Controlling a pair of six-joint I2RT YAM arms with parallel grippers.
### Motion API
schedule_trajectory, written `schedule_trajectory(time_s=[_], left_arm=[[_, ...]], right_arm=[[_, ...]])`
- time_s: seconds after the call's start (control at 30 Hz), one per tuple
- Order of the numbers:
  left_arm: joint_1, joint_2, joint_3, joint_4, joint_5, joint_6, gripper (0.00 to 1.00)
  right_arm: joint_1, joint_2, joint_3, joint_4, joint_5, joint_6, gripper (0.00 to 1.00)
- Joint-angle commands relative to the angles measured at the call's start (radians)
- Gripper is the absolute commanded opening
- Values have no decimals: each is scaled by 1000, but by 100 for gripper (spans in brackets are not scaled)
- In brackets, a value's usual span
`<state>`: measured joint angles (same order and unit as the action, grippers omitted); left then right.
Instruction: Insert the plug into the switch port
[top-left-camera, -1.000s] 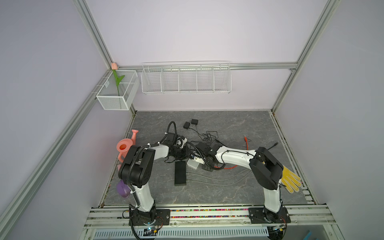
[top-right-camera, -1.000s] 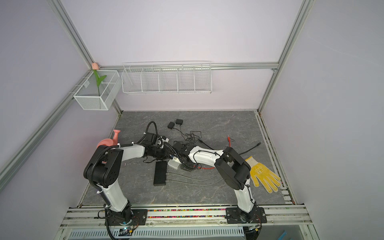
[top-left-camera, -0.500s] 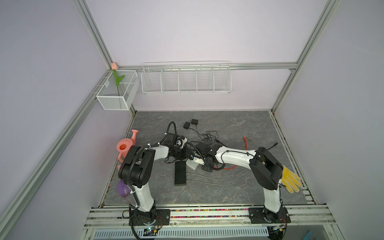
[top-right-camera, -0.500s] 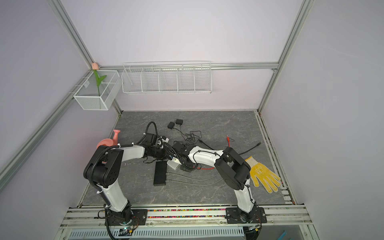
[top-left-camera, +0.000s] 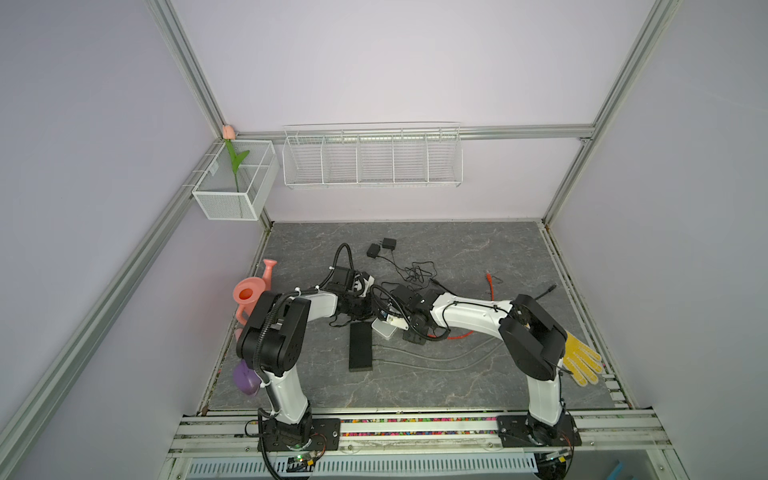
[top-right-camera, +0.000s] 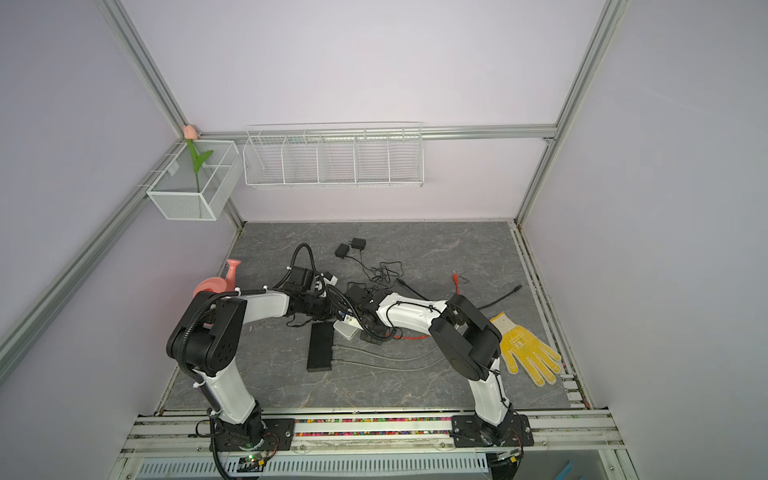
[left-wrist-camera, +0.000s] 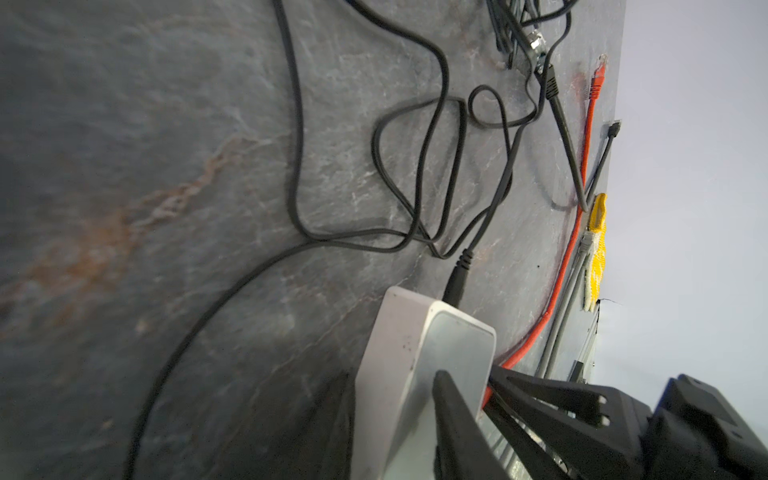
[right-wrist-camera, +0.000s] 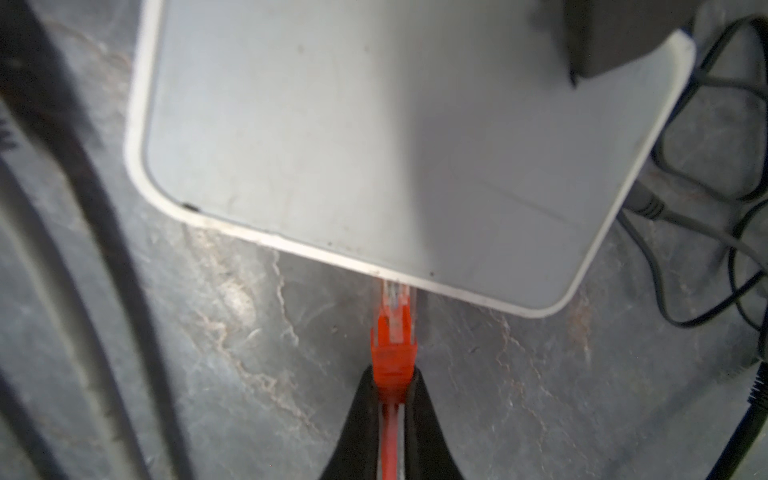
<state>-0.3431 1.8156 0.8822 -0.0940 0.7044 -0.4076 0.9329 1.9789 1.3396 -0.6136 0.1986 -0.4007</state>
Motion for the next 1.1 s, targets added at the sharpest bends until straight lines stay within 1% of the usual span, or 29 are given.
schedule_trajectory(time_s=[0.0,0.3,0.6,0.77,1.07], left_arm=[[-16,-13,-23,-35,11,7,32],[-15,-13,-20,-41,7,10,31],[-15,-33,-30,-39,-2,7,31],[-14,-34,-28,-36,-3,2,30],[-13,-39,-28,-29,-1,-5,30]], right_arm=[[-3,4,15,33,1,4,7],[-14,9,29,22,14,15,7],[-17,-68,-37,32,55,34,7],[-13,-104,-67,28,43,37,7],[10,-73,-74,22,30,42,7]])
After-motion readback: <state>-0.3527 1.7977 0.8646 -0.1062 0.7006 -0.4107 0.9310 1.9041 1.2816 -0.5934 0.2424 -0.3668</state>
